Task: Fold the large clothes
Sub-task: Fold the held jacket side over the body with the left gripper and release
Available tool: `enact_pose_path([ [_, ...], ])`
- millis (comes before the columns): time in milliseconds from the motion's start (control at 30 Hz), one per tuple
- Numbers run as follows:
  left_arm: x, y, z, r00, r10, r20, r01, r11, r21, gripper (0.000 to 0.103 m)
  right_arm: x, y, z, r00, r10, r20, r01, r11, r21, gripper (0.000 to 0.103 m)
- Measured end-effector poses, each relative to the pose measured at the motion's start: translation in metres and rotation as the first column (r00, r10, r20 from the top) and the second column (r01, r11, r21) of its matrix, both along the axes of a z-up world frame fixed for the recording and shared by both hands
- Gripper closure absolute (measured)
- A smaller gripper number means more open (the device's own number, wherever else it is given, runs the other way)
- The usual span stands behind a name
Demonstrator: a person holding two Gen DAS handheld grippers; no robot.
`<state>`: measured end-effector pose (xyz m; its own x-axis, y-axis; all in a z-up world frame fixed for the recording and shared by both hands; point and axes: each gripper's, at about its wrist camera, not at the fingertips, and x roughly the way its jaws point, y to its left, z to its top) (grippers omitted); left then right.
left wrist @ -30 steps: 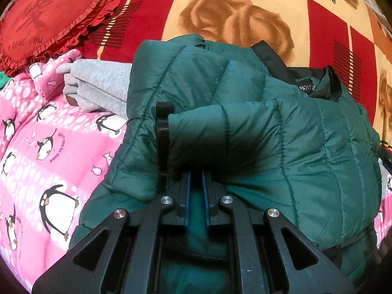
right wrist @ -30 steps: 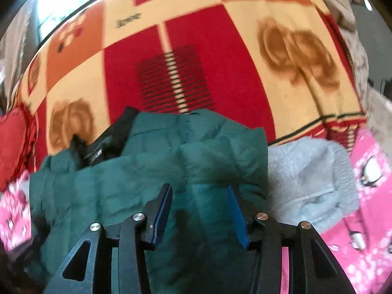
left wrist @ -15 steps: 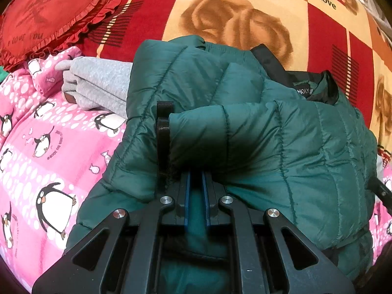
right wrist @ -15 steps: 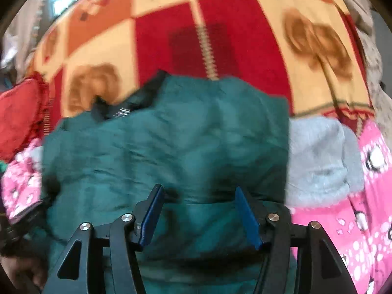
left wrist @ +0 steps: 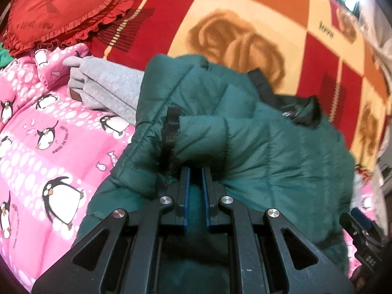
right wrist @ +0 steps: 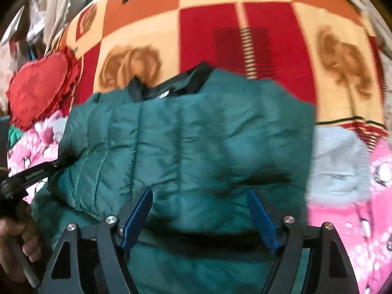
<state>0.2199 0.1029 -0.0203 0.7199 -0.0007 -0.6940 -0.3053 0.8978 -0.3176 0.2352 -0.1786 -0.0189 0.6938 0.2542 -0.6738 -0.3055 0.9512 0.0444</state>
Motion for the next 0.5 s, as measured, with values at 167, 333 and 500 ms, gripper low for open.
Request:
enact_pose_path([
  [167, -0.031, 0.008, 0.019, 0.999, -0.009, 0.054, 0.009, 1.0, 0.006, 0.093, -0.056, -0.056, 0.005, 0.997, -0.078, -0.001, 0.078, 0.994, -0.074, 0.026],
  [333, -0.063, 0.025, 0.031, 0.994, -0.108, 0.026, 0.107, 0.994, 0.016, 0.046, -0.126, -0.104, 0.003, 0.999, -0.045, 0.013, 0.046, 0.99, -0.13, 0.026],
  [500, -0.113, 0.04, 0.042, 0.965, -0.262, -0.027, 0.262, 0.95, 0.172, 0.046, -0.172, -0.149, -0.018, 0.996, -0.069, -0.05, 0.063, 0.993, -0.099, 0.026],
])
